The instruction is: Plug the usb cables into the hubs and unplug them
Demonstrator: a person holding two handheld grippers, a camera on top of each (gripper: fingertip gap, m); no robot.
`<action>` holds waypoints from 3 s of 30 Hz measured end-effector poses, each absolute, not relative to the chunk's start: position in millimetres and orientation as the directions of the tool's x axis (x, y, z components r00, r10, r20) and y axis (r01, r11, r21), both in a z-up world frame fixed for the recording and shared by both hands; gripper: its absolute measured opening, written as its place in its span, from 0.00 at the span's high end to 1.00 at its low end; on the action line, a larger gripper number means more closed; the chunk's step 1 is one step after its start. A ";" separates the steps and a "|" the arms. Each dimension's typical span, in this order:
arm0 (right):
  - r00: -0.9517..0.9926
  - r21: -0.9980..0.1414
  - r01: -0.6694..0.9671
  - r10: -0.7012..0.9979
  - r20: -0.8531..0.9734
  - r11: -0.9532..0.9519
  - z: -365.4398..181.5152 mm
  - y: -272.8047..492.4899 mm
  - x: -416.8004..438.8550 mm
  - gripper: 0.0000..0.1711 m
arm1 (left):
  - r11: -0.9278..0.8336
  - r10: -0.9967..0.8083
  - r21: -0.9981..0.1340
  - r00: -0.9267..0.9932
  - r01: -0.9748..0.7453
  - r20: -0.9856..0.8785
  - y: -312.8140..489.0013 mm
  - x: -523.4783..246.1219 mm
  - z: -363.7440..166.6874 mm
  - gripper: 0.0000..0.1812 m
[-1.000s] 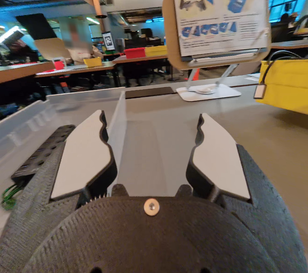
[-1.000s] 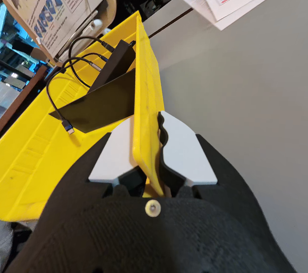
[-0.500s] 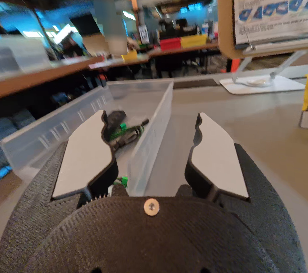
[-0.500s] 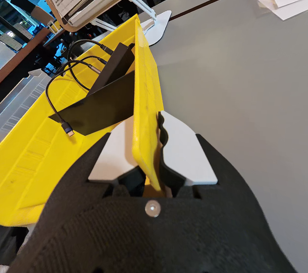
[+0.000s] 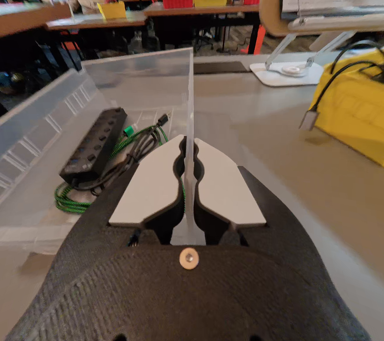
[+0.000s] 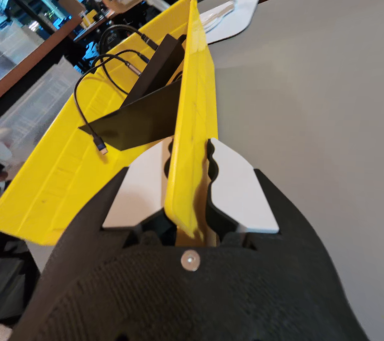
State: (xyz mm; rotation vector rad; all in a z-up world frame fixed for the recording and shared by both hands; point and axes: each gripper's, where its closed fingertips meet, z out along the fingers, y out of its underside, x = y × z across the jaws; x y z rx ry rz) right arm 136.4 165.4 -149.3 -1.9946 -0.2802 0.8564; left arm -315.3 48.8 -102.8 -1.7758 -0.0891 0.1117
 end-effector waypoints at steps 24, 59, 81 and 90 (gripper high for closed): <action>0.567 -0.878 0.254 0.798 -0.204 -0.405 -155.0 103.3 -131.1 0.52 | 0.121 0.203 -0.967 0.959 -0.225 -0.198 -29.4 -307.3 88.5 0.97; 0.799 -0.944 -0.152 0.525 -0.292 -0.294 -90.1 92.2 225.9 0.59 | 0.036 -0.678 -0.998 0.733 -0.048 -0.060 27.7 58.5 33.7 0.97; 0.806 -0.902 -0.263 0.436 -0.401 -0.343 -102.4 97.9 261.4 0.52 | -0.349 -0.857 -0.936 0.420 -0.047 0.298 87.3 257.9 -113.3 0.68; 0.826 -0.951 -0.153 0.493 -0.272 -0.269 -98.1 85.4 228.5 0.41 | -0.399 -0.843 -0.913 0.360 0.082 0.401 56.5 126.0 -84.1 0.57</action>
